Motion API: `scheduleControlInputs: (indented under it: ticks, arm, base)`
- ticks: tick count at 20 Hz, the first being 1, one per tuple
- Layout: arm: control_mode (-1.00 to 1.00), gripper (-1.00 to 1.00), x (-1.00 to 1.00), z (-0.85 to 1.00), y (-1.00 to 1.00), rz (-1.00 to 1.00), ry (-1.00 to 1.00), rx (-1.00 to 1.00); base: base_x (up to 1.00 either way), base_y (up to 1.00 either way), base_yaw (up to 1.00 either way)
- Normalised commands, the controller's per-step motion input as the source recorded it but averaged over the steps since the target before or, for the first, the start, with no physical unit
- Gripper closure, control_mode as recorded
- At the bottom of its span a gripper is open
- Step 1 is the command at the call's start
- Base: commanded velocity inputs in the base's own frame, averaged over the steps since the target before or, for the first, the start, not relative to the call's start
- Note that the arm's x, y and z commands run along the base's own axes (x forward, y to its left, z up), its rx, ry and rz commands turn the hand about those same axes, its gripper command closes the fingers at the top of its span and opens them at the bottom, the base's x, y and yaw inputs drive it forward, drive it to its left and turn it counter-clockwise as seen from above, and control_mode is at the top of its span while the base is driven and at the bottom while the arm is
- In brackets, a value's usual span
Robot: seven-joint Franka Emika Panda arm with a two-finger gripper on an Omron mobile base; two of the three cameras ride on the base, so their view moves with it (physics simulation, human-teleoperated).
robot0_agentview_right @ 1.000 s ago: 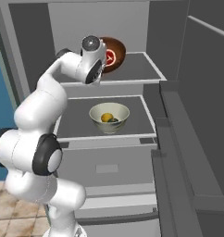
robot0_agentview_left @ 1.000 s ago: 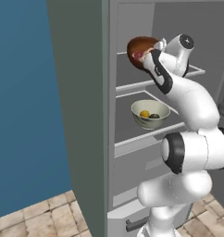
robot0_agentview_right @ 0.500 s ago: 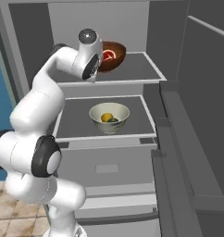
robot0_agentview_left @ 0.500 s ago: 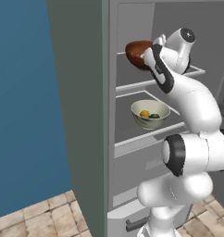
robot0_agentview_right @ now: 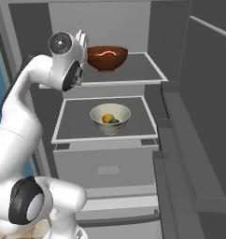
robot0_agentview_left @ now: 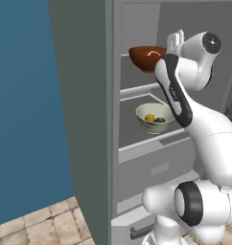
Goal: Place the bowl with the lemon and squash on the second highest shelf of the fridge. Place the bowl with the steaks on the top shelf of the fridge.
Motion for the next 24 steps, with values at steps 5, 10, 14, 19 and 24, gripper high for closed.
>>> scheduleControlInputs:
  ticks: [5, 10, 14, 19, 24]
  arm:
    - [-1.00, -1.00, -1.00, 0.73, 0.23, -0.10, -0.14, 0.00]
    - [-1.00, -1.00, -1.00, 0.41, 0.06, -0.09, -0.11, 0.00]
    - [-1.00, -1.00, -1.00, -0.11, 0.00, -0.03, -0.08, 0.00]
    - [-1.00, -1.00, -1.00, -0.23, 0.01, -0.03, -0.01, 0.00]
    - [-1.00, -1.00, -1.00, -0.07, 0.00, -0.05, -0.03, -0.03]
  base:
    - [0.00, 0.00, 0.00]
    - [0.00, 0.00, 0.00]
    - [0.00, 0.00, 0.00]
    - [0.00, 0.00, 0.00]
    - [0.00, 0.00, 0.00]
